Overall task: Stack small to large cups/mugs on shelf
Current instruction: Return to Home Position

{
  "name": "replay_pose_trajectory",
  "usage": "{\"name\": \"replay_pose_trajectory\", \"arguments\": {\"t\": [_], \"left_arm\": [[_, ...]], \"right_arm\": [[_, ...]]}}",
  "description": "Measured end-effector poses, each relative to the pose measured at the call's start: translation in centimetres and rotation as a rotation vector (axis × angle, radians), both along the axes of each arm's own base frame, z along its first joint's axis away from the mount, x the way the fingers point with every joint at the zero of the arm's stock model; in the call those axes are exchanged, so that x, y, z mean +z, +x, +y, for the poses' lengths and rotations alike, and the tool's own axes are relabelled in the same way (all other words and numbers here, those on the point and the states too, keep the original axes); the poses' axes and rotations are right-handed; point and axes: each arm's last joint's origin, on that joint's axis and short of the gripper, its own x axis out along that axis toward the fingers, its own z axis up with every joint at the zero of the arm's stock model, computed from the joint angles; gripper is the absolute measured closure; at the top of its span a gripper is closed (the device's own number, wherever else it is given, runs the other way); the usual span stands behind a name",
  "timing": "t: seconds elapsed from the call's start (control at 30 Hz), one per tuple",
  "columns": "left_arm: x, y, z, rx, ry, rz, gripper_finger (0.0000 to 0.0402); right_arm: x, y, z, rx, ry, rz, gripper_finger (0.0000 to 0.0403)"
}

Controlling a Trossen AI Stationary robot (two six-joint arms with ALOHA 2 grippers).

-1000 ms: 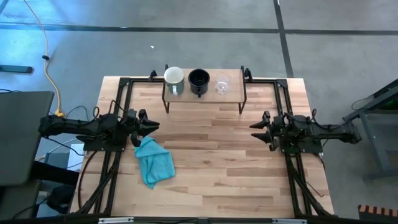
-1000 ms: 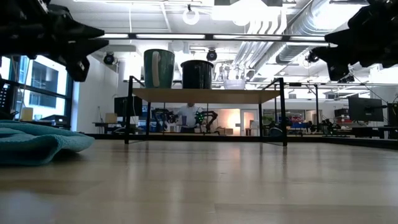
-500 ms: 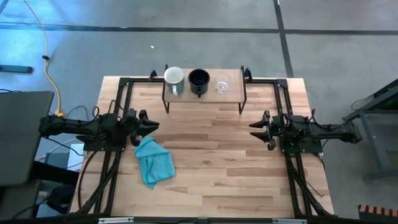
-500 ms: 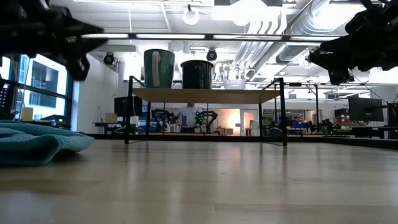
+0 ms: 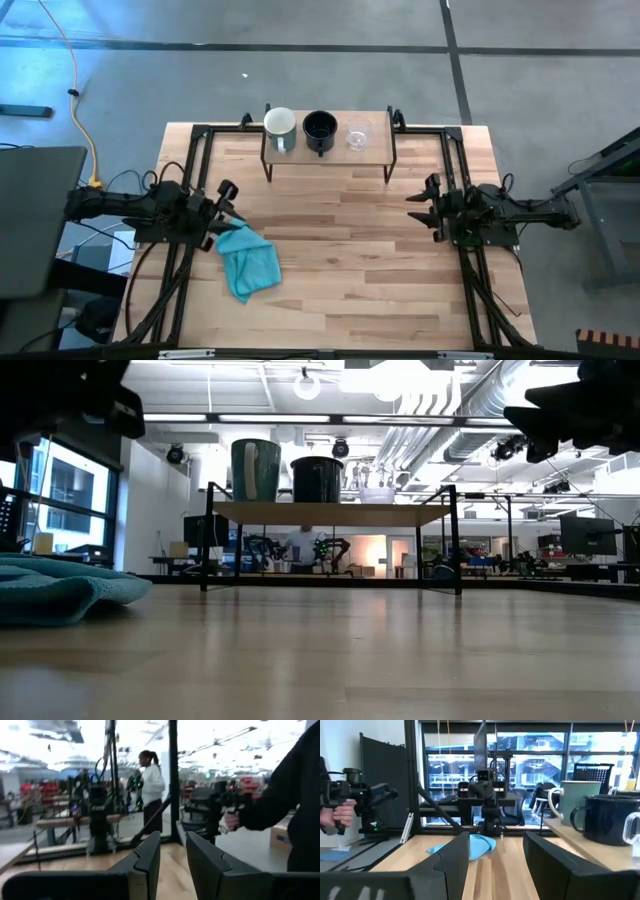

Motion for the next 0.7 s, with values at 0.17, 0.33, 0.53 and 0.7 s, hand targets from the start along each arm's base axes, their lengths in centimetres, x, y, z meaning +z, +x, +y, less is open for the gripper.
{"name": "replay_pose_trajectory", "arguments": {"t": [0.17,0.33,0.53,0.7], "left_arm": [[0.6,-0.8,-0.1,0.007,0.050,-0.090,0.0318],[0.5,-1.4,-0.1,0.017,0.052,-0.096,0.0318],[0.8,-1.5,-0.2,-0.005,0.066,-0.124,0.0318],[0.7,-1.5,-0.2,-0.005,0.065,-0.119,0.0318]], "right_arm": [[0.1,0.0,0.0,0.010,0.011,-0.011,0.0224],[0.2,0.0,0.0,0.009,0.004,-0.019,0.0224],[0.7,-0.2,0.0,0.000,-0.042,-0.070,0.0224],[0.6,-0.1,0.0,0.004,-0.036,-0.062,0.0224]]}}
